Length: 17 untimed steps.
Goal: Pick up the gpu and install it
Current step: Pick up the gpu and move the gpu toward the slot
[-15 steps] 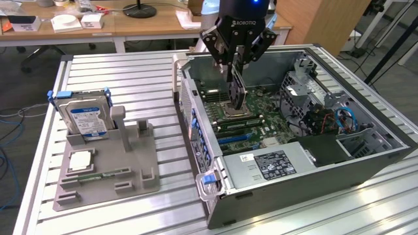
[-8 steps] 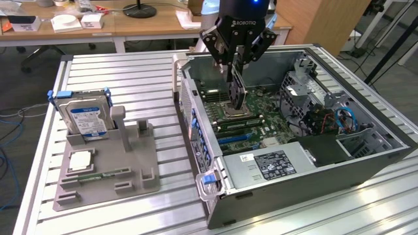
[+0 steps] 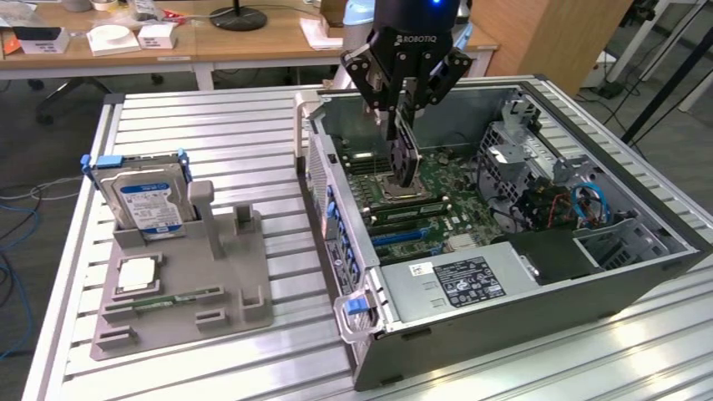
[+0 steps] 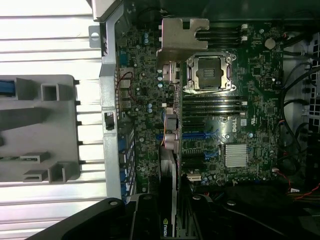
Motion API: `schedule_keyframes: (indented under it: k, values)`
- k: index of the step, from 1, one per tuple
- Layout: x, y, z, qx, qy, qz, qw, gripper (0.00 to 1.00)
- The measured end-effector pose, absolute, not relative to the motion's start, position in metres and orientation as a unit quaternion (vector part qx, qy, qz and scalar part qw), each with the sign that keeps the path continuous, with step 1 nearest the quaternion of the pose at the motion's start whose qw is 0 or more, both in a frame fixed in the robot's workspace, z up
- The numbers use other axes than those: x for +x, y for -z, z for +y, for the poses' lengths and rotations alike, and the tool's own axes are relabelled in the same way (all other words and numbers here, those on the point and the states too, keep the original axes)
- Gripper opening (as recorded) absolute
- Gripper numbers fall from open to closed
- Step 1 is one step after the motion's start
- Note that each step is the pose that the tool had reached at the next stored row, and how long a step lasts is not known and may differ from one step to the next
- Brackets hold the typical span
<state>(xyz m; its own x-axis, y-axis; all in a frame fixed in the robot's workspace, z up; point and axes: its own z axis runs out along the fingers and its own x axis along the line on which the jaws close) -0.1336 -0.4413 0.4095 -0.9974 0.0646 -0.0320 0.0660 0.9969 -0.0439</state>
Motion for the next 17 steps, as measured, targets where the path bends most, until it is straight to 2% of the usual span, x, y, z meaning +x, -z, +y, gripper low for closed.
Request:
schedule_keyframes:
  k: [17]
  values:
    - [-0.120, -0.410, -0.441, 0.033, 0.022, 0.999, 0.015, 0.26]
